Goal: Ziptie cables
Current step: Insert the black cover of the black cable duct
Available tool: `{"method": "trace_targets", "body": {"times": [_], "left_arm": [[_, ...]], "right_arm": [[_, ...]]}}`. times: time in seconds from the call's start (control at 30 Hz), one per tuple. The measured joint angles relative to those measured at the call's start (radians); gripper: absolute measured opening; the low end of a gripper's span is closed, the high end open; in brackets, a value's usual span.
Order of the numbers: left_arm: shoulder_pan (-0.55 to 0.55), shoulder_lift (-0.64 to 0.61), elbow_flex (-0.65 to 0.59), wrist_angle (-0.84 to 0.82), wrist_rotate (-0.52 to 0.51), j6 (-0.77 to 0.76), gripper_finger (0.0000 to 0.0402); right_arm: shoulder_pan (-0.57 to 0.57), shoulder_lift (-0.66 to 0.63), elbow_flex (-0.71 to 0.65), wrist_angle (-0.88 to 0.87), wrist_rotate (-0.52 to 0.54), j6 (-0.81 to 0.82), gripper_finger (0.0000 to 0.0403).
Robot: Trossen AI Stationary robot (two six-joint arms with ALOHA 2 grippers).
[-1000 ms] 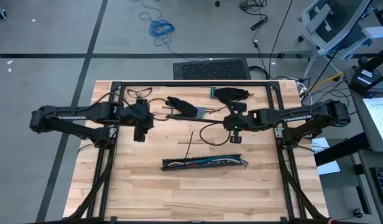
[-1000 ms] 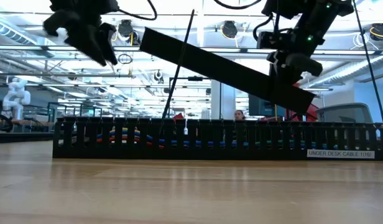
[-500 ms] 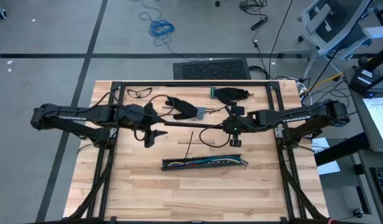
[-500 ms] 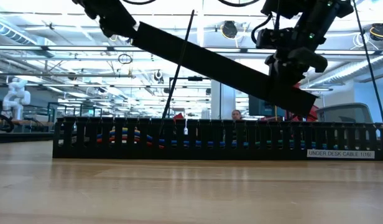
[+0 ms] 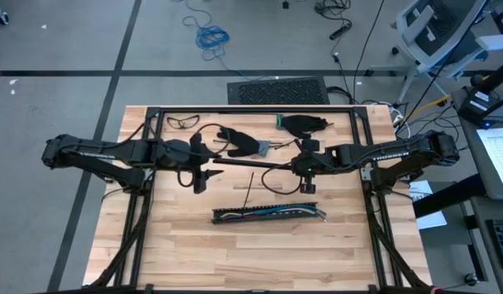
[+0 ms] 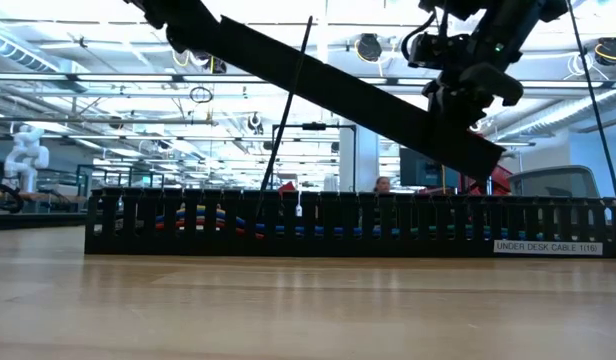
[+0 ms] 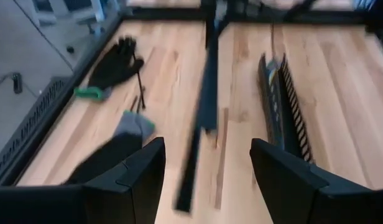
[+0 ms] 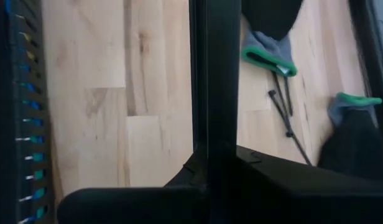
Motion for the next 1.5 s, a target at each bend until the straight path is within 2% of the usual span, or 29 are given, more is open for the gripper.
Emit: {"method": "trace_targets", "body": {"times": [0.1,0.33,0.5,0.63,0.87,1.2,1.33,1.5], "left_arm": [[0.000,-0.002,0.000,0.057,-0.002,0.000,0.0231],[0.000,0.007,0.000,0.053,-0.003,0.005,0.0229],[0.000,0.018,0.000,0.060,-0.003,0.005,0.0204],[0.000,0.027,0.000,0.063,-0.014,0.005,0.0153],[0.001,0.051,0.001,0.069,-0.024,0.002,0.0014],[0.002,0.070,0.001,0.080,-0.027,-0.026,0.0003],[0.002,0.070,0.001,0.069,-0.028,0.000,0.0002],[0.003,0.070,0.001,0.057,-0.034,0.005,0.0001]], "right_arm": [[0.007,0.001,0.000,0.000,-0.016,0.000,0.0000],[0.011,0.001,0.000,0.010,-0.017,0.011,0.0000],[0.011,0.001,0.000,0.009,-0.017,0.009,0.0000],[0.011,0.001,0.000,0.009,-0.018,0.000,0.0000],[0.011,0.001,0.000,0.016,-0.017,0.003,0.0000],[0.020,0.001,0.000,0.000,-0.022,0.001,0.0007],[0.024,0.001,0.000,0.013,-0.021,0.004,0.0040],[0.024,0.001,0.000,0.016,-0.021,0.010,0.0109]]}}
